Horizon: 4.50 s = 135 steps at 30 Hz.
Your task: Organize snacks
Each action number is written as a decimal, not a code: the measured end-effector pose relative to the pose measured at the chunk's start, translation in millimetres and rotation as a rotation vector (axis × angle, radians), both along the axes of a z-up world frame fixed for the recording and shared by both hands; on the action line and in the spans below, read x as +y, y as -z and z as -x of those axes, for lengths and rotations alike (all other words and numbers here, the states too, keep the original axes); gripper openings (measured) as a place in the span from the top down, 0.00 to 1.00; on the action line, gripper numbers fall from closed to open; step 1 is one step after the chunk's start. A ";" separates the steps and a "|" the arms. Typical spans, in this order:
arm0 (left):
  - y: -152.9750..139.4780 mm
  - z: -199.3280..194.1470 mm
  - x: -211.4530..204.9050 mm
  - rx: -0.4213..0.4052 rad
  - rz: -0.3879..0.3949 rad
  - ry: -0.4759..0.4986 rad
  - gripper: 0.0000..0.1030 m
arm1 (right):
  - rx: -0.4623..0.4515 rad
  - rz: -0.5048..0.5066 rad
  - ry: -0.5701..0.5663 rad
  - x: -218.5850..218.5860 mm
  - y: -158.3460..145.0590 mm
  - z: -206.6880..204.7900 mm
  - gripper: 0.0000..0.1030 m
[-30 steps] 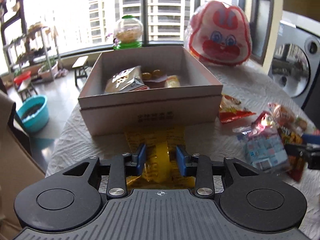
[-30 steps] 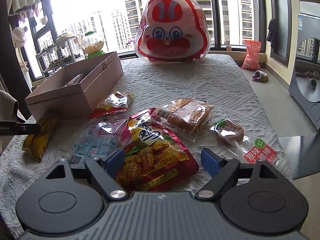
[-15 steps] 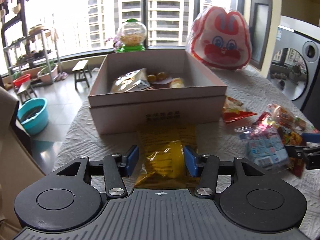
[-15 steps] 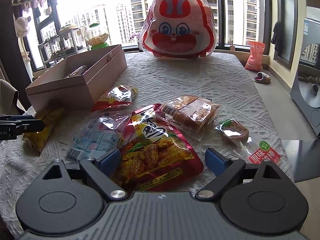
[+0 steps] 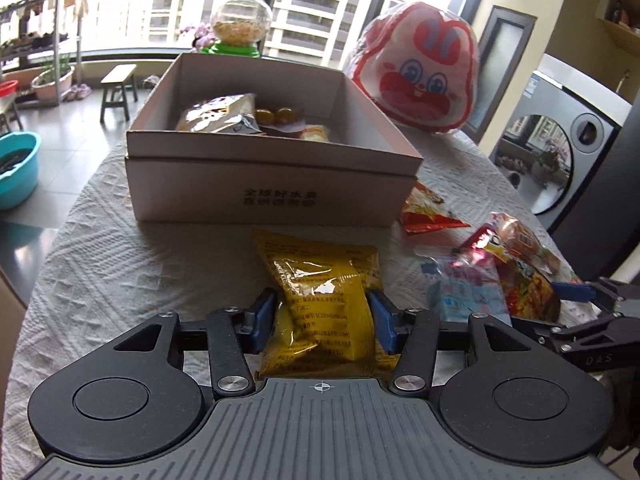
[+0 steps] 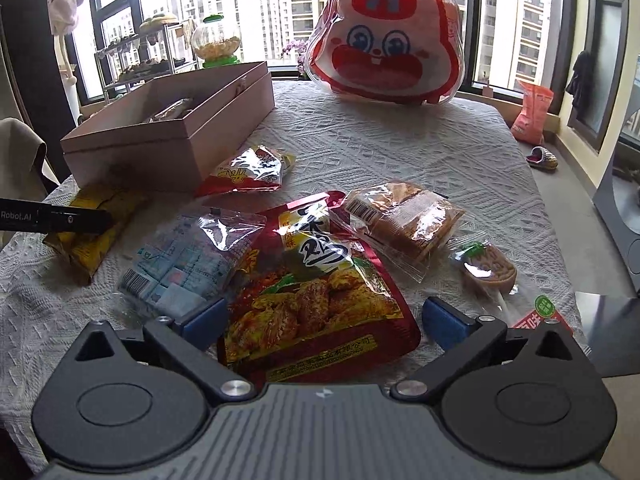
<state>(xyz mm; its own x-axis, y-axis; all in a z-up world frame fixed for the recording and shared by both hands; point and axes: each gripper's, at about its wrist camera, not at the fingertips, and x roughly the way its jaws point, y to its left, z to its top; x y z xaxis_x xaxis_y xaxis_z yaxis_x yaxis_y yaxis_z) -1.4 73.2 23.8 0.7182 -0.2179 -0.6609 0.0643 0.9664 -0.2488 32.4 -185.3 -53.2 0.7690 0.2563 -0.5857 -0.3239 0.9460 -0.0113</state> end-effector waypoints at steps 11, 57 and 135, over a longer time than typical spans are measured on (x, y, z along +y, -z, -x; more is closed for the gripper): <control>2.4 23.2 26.3 -0.033 0.029 -0.023 0.46 | -0.041 0.028 -0.101 43.6 -60.2 -30.5 0.09; -24.7 43.3 15.8 -0.096 0.009 0.051 0.49 | -0.086 0.066 -0.280 62.3 -88.6 43.6 0.44; -24.1 -12.3 -79.0 -0.022 0.037 0.287 0.50 | -0.010 -0.027 -0.025 -15.0 -11.8 8.1 0.39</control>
